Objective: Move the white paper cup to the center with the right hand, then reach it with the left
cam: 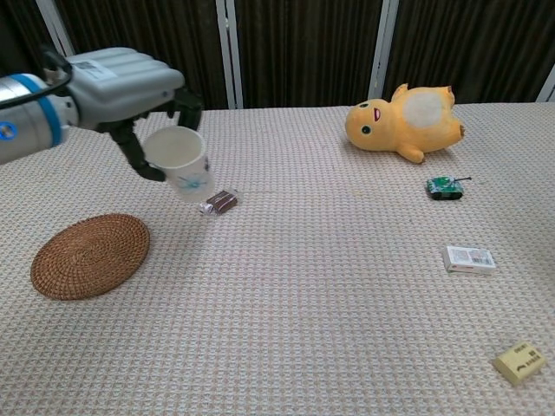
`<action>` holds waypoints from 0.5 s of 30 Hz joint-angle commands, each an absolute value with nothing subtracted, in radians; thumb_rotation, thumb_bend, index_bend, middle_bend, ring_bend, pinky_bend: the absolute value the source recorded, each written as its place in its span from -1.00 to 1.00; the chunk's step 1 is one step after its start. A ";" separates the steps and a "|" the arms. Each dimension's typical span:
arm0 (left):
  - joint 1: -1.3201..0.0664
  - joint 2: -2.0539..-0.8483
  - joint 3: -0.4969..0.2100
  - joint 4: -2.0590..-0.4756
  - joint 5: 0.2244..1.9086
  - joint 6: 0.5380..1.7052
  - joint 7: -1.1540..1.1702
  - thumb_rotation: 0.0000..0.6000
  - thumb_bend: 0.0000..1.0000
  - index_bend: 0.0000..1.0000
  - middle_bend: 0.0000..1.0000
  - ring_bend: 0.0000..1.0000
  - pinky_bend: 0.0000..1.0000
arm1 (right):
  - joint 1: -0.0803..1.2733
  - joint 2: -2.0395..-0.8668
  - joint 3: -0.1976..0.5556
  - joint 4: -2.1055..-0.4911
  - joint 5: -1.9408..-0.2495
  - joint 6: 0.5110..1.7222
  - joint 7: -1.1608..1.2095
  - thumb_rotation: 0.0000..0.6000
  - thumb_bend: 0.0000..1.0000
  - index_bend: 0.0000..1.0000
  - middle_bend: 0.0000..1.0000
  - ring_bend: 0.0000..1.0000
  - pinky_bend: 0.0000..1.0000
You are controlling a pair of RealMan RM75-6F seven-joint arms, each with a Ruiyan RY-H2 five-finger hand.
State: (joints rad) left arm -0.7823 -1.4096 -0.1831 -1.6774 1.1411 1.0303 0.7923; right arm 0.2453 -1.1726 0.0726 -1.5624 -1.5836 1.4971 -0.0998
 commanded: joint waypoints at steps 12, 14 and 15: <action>-0.616 -1.209 -0.031 -1.657 1.196 0.991 0.456 1.00 -0.92 -0.12 -0.18 -0.33 -0.13 | 0.236 -1.176 0.067 -1.574 -1.609 1.506 -0.114 1.00 -1.00 -1.00 -1.00 -1.00 -1.00; -0.616 -1.217 -0.029 -1.644 1.203 0.987 0.444 1.00 -0.91 -0.12 -0.18 -0.33 -0.13 | 0.235 -1.176 0.068 -1.574 -1.610 1.506 -0.117 1.00 -1.00 -1.00 -1.00 -1.00 -1.00; -0.617 -1.222 -0.028 -1.636 1.205 0.983 0.443 1.00 -0.91 -0.12 -0.18 -0.33 -0.13 | 0.235 -1.176 0.068 -1.575 -1.610 1.506 -0.117 1.00 -1.00 -1.00 -1.00 -1.00 -1.00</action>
State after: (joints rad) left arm -0.6182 -1.2168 -0.0309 -1.6426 1.2006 0.9881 0.4470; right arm 0.2347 -1.1763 0.0683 -1.5746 -1.6101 1.5063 -0.1167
